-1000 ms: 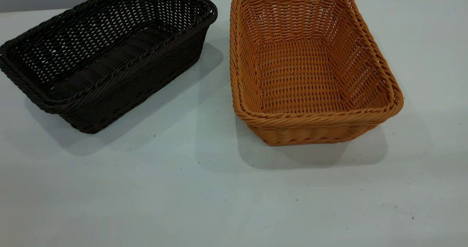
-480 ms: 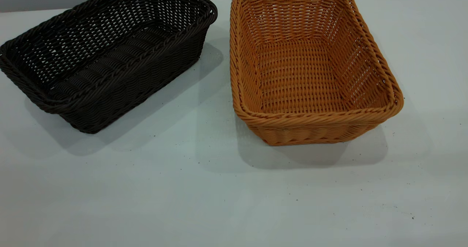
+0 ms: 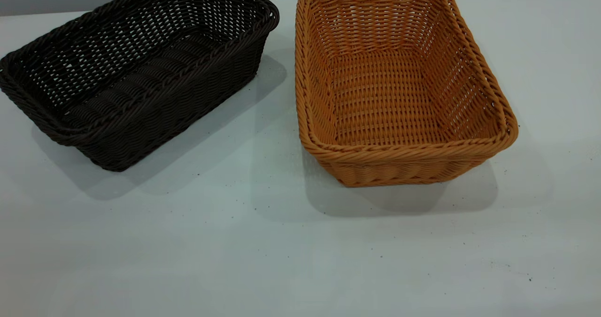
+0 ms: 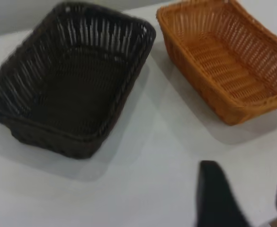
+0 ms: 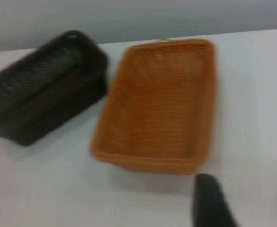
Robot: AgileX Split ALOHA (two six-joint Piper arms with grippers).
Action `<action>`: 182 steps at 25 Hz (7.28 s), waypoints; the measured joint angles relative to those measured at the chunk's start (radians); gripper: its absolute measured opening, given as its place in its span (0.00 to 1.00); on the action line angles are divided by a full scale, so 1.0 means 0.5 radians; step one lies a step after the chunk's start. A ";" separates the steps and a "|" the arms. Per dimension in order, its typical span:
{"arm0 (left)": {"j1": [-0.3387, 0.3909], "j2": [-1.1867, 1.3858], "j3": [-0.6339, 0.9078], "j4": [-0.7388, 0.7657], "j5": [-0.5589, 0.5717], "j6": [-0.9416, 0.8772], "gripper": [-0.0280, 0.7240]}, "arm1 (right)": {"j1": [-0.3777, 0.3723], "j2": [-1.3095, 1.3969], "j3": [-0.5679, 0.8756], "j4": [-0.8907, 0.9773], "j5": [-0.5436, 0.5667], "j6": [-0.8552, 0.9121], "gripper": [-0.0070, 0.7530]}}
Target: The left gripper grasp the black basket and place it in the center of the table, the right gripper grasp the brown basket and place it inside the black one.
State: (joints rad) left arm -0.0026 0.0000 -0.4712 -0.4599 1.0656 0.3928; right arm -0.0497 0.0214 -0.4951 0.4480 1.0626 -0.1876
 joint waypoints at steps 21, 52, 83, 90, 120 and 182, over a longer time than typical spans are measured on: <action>0.000 1.107 -0.518 -0.445 -1.010 0.634 0.70 | 0.000 1.066 0.000 1.722 -0.534 -0.148 0.65; 0.000 1.629 -0.547 -0.948 -1.182 1.385 0.70 | 1.156 2.885 0.022 2.604 -1.378 0.511 0.65; 0.000 1.632 -0.547 -0.946 -1.182 1.369 0.69 | 1.182 3.419 -0.283 2.595 -1.698 0.710 0.65; 0.000 1.632 -0.547 -0.946 -1.182 1.369 0.69 | 1.239 3.419 -0.281 2.595 -1.896 0.892 0.65; 0.000 1.632 -0.547 -0.946 -1.166 1.369 0.69 | 1.379 3.770 -0.443 2.595 -2.125 0.938 0.66; 0.000 1.697 -0.544 -0.944 -0.880 1.354 0.69 | 0.091 3.551 -0.482 2.122 -1.470 -0.722 0.14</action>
State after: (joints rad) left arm -0.0026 0.8487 -0.7432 -0.9318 0.6254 1.0698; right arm -0.0041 1.7969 -0.7361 1.5090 0.3276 -0.5487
